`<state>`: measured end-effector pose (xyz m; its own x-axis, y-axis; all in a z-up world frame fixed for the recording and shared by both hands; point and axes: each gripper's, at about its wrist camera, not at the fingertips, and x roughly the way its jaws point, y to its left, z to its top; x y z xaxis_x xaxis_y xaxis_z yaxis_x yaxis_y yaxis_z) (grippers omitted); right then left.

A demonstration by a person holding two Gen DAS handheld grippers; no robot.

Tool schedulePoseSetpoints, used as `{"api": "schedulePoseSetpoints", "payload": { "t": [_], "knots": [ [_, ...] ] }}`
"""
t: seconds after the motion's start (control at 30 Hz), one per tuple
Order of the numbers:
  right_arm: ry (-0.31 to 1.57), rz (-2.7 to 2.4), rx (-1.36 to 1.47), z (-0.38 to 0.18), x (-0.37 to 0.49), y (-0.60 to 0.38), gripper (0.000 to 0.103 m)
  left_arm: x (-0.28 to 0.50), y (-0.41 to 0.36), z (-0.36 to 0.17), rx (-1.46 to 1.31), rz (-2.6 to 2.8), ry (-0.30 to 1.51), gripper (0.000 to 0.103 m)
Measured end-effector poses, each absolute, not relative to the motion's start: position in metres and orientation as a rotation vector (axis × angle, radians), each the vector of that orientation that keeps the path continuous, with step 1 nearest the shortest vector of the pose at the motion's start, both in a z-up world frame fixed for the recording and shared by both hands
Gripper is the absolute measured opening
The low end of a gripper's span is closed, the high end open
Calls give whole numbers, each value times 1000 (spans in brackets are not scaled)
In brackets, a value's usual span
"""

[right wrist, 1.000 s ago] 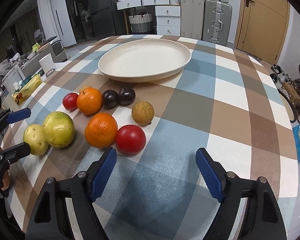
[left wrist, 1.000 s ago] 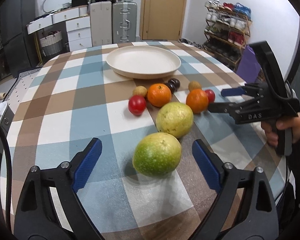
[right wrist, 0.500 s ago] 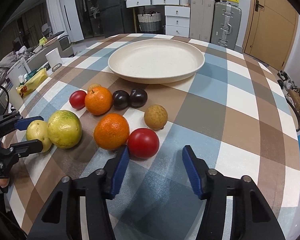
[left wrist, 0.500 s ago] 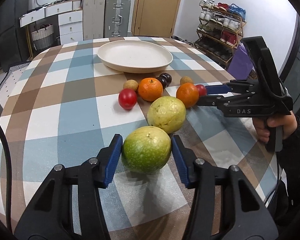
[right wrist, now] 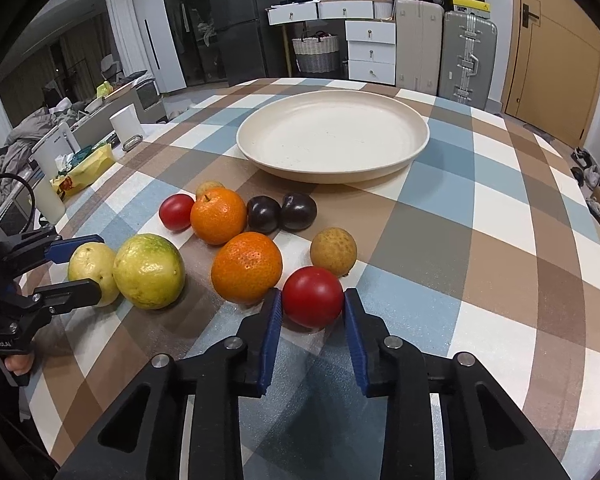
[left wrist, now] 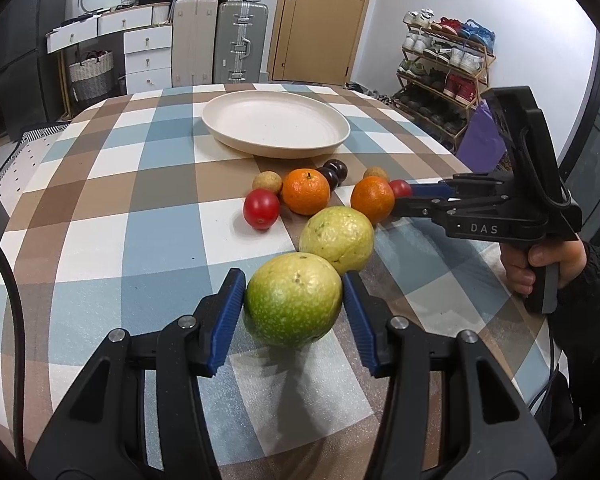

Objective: Organize fruits
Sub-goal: 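Close the left gripper on the green pomelo while the right gripper grasps a red tomato, then carry the pomelo and tomato over the white plate while both grippers open to drop them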

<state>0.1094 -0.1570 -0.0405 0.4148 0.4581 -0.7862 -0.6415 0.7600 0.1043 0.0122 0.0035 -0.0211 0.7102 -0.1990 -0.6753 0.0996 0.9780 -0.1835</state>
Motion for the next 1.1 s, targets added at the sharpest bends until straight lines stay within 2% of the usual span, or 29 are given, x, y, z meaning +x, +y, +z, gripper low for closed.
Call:
{"api": "schedulePoseSetpoints", "payload": {
  "t": [0.53, 1.1],
  "knots": [
    [792, 720, -158, -10, 103, -171, 31, 15, 11, 7, -167, -118, 652, 48],
    [725, 733, -109, 9, 122, -171, 31, 83, 9, 25, -144, -75, 585, 48]
  ]
}}
